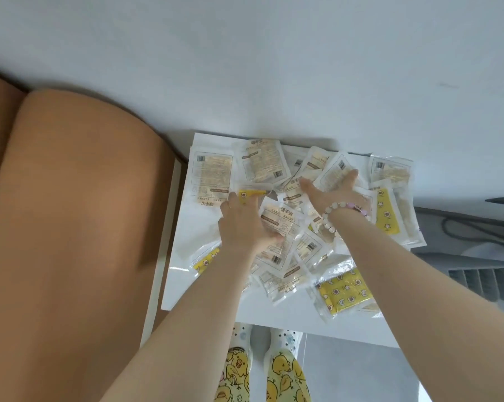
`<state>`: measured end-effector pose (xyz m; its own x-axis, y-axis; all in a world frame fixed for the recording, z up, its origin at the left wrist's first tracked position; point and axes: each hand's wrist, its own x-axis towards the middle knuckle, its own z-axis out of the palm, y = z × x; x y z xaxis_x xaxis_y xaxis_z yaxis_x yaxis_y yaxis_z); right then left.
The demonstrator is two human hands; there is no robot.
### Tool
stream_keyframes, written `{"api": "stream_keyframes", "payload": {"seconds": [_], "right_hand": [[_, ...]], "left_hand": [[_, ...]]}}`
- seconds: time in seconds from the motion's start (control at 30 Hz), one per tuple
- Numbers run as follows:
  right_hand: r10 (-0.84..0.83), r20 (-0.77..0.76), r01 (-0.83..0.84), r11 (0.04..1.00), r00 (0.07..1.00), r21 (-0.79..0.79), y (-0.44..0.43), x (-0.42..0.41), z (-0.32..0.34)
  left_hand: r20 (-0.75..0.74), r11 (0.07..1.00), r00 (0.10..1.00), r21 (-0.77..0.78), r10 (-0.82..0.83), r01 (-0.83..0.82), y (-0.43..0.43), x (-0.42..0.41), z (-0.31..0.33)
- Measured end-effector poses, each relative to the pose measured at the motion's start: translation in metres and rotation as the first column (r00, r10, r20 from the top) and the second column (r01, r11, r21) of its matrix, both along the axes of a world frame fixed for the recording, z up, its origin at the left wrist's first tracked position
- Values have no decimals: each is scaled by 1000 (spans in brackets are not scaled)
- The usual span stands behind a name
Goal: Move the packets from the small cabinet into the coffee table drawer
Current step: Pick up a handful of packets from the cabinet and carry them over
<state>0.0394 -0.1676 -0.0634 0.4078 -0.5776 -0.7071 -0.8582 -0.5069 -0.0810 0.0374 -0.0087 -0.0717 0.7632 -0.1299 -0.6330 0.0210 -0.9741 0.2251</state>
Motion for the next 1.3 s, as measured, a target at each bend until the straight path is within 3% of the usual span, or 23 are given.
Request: {"api": "stream_keyframes", "payload": {"seconds": [0.13,0.53,0.7,0.87,1.1,1.2,1.3], "right_hand": [[48,31,-46,997,998,-67,3,-5,-7],[82,117,-80,997,990,-22,-2,-21,11],[-16,194,27,998,981,-54,0,-28,14],[-159,278,147,987,947,61,-6,-39,15],[-211,237,206,978,948,43,-11,-40,26],[-256,229,240,966,939,95,-11,-46,37],[-417,218,369,901,882,230,-10,-47,52]], "left_hand": [[26,999,999,5,32,-32,-3,-3,-7],[86,978,983,-147,161,-148,-13,-16,-1],[70,959,975,-206,210,-192,-15,-24,1],[40,930,959,-260,281,-261,-17,-29,1],[-30,870,902,-254,430,-423,-15,-32,11],[-48,886,906,-194,420,-421,-12,-28,21],[-58,924,941,-179,334,-339,-12,-27,43]]}}
